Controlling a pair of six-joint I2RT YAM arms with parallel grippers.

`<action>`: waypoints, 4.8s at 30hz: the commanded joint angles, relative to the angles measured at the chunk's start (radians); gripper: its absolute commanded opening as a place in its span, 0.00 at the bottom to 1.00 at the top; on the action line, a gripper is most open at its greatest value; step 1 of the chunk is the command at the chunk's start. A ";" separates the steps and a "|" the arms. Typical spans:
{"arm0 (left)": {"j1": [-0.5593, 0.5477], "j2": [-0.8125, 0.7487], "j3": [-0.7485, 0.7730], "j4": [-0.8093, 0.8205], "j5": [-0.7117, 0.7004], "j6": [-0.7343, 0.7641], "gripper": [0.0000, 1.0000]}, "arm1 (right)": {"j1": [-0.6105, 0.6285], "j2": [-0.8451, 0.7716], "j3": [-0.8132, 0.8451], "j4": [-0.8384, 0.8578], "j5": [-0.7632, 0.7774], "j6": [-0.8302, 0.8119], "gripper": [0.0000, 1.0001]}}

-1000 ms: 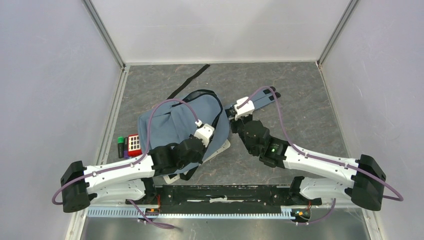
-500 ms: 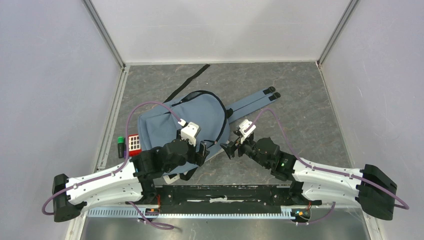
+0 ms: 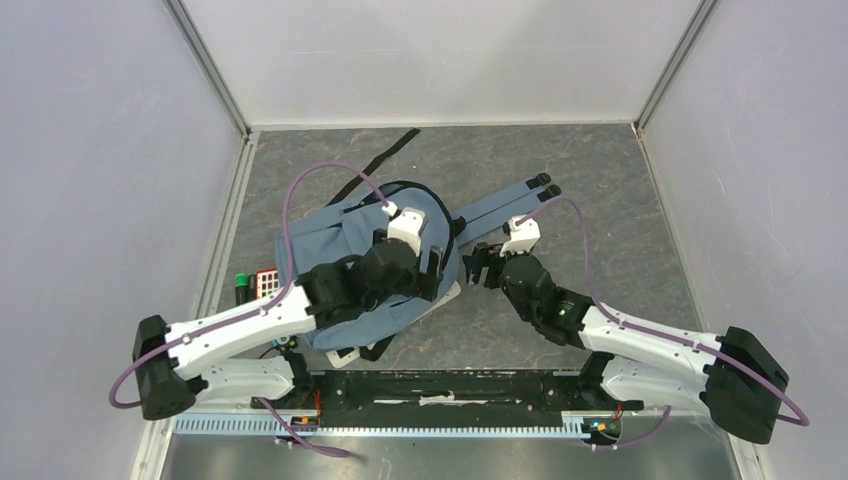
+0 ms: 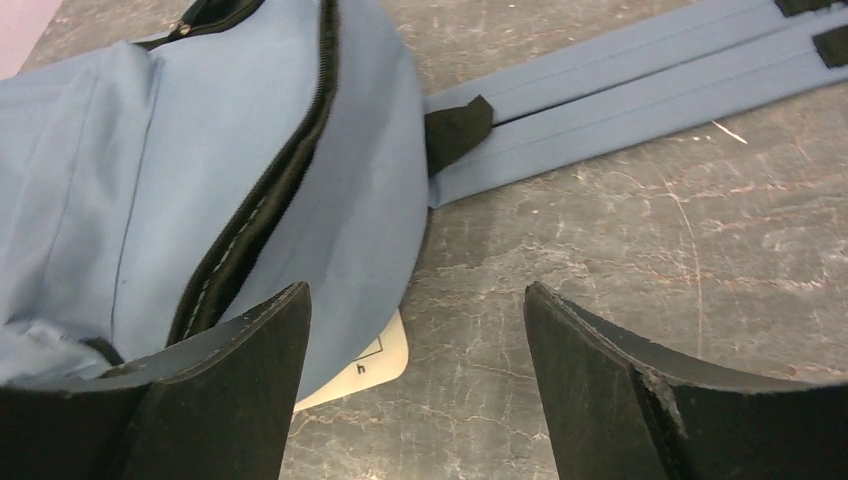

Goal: Pack the student bag
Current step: Zip the student bag at the center of the board.

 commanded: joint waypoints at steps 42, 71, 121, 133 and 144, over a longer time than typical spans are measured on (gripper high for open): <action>0.170 0.220 0.051 0.165 -0.123 0.023 0.52 | -0.079 0.293 0.301 -0.005 -0.167 -0.076 0.91; 0.184 0.408 -0.005 0.359 0.108 -0.014 0.55 | -0.079 0.246 0.253 0.033 0.030 -0.064 0.00; 0.330 -0.303 -0.237 -0.079 0.399 0.066 1.00 | 0.008 0.588 0.618 -0.484 -0.640 -0.527 0.38; 0.311 -0.177 -0.214 -0.011 0.469 0.117 1.00 | 0.008 0.476 0.525 -0.333 -0.575 -0.457 0.00; 0.224 -0.035 -0.188 0.156 0.389 0.162 1.00 | 0.098 0.196 0.181 0.079 -0.240 -0.496 0.00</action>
